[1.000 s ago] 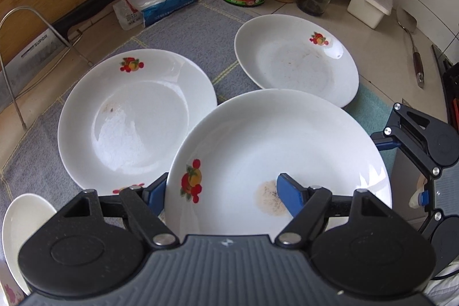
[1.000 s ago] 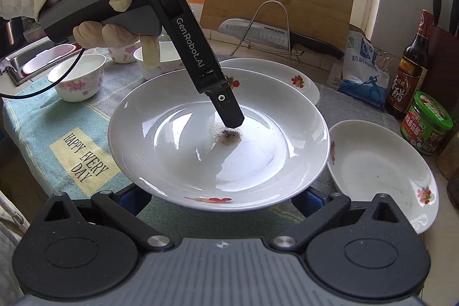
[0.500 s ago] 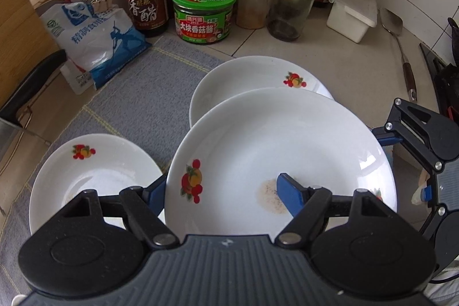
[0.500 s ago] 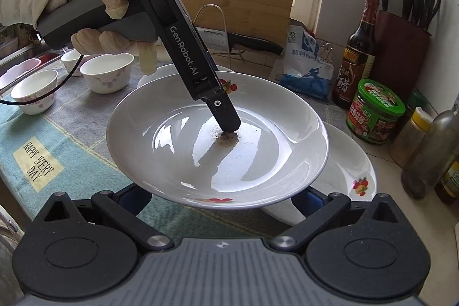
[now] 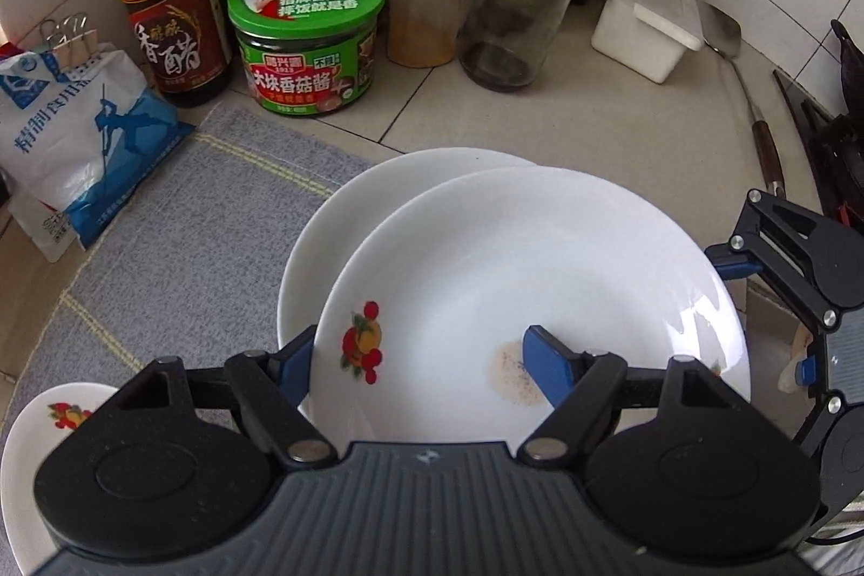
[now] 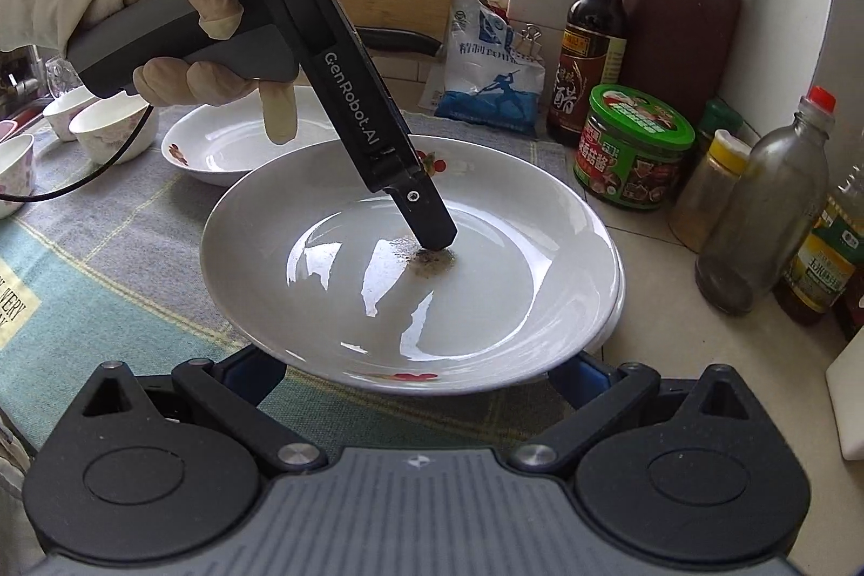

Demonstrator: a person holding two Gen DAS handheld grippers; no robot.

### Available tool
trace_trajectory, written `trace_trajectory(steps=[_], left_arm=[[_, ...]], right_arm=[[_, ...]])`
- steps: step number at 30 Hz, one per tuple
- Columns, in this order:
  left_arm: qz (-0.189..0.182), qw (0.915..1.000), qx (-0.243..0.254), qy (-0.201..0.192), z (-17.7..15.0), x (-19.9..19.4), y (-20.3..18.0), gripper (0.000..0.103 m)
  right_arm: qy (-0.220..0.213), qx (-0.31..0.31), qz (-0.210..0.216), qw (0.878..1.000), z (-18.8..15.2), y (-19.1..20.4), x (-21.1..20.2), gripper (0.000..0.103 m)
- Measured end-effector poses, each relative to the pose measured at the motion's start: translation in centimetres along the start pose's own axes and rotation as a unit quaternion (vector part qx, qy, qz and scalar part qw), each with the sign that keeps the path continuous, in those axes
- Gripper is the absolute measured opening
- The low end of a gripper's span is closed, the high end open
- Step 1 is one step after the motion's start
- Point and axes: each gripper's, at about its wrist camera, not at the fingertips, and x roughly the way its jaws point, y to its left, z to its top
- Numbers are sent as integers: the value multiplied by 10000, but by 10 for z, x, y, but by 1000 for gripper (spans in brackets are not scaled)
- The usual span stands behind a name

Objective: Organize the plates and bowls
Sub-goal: 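Lower the stained plate onto the other fruit-print plate and open the left tool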

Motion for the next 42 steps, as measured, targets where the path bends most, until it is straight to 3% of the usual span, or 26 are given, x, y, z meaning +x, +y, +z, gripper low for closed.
trace_trajectory(steps=[21, 42], left_arm=[[-57, 9999, 131, 81, 8, 25, 4, 77], [324, 9992, 145, -200, 5, 4, 0, 79]], right_arm=[[243, 534, -189, 9981, 3, -10, 1, 103], [132, 549, -293, 9980, 1, -6, -6, 103]])
